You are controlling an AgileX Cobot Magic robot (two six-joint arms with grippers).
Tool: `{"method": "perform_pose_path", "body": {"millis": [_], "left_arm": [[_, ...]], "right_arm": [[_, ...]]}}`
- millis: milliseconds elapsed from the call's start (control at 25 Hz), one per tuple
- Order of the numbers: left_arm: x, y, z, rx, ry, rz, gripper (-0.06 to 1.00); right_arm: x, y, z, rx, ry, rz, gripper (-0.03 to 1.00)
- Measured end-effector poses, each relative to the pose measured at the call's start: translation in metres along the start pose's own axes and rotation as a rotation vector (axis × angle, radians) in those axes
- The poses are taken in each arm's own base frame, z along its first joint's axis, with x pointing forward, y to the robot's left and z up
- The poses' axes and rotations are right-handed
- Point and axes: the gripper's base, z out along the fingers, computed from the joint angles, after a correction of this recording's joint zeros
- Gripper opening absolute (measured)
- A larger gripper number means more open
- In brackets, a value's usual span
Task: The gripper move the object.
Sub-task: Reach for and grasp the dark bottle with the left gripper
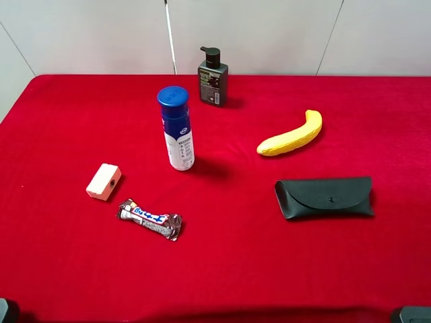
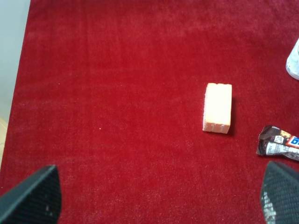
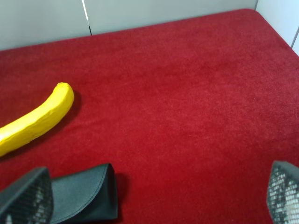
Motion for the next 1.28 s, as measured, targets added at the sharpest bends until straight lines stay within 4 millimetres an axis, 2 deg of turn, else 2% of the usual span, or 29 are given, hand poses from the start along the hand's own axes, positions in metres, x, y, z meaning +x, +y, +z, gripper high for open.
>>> {"method": "perform_pose_path", "body": {"millis": [1040,1280], "left_arm": [[-0.001,0.0,-0.001,0.005,-0.004,0.014,0.83],[-0.015,0.001,-0.005,-0.002,-0.044,0.058,0.82]], "right_arm": [[0.0,0.0,0.0,0.0,0.0,0.0,0.69],[0.0,0.0,0.0,0.0,0.0,0.0,0.69]]}}
